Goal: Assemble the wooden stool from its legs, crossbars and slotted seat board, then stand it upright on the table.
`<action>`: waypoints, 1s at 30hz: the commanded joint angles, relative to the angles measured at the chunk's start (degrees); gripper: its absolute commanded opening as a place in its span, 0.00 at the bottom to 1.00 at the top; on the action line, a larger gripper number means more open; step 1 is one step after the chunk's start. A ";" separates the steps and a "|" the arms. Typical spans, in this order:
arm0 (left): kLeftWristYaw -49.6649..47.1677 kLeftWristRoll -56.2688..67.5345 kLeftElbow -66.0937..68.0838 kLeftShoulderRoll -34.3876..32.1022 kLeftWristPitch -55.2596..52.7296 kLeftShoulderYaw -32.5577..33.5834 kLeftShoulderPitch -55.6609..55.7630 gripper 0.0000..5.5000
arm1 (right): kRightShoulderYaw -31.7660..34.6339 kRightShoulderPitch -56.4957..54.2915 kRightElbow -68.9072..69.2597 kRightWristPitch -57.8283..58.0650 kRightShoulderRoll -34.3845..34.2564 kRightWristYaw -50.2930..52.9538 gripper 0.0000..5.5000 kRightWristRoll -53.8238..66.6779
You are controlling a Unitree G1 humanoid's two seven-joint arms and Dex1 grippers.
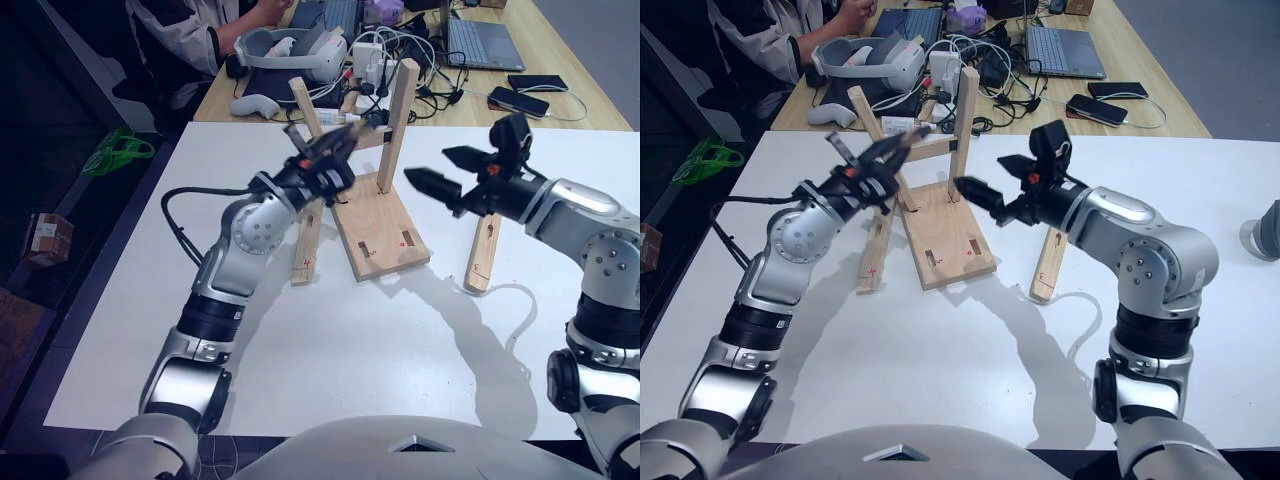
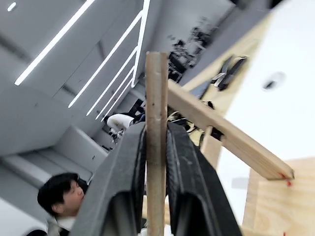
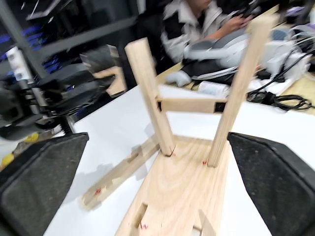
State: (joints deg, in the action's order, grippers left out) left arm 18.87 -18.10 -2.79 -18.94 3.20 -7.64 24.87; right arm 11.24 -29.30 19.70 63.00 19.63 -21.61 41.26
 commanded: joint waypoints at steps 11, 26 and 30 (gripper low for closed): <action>-14.81 21.91 -7.27 18.27 -39.53 18.78 -0.97 0.07 | 3.94 6.22 0.67 -14.10 -15.57 19.40 0.98 -5.42; -2.04 36.76 -13.95 14.83 -42.77 14.83 -6.68 0.07 | 3.68 7.73 -4.37 -11.50 -14.43 17.27 0.98 -2.18; 8.01 53.04 -26.66 9.87 -54.87 13.30 -6.04 0.07 | 2.51 5.91 -6.78 -9.25 -10.36 13.72 0.98 -1.67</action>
State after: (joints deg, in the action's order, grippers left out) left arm 23.58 28.20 -25.11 -6.20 -45.65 5.39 18.01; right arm 14.01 -20.89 14.64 52.36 7.17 -6.37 39.10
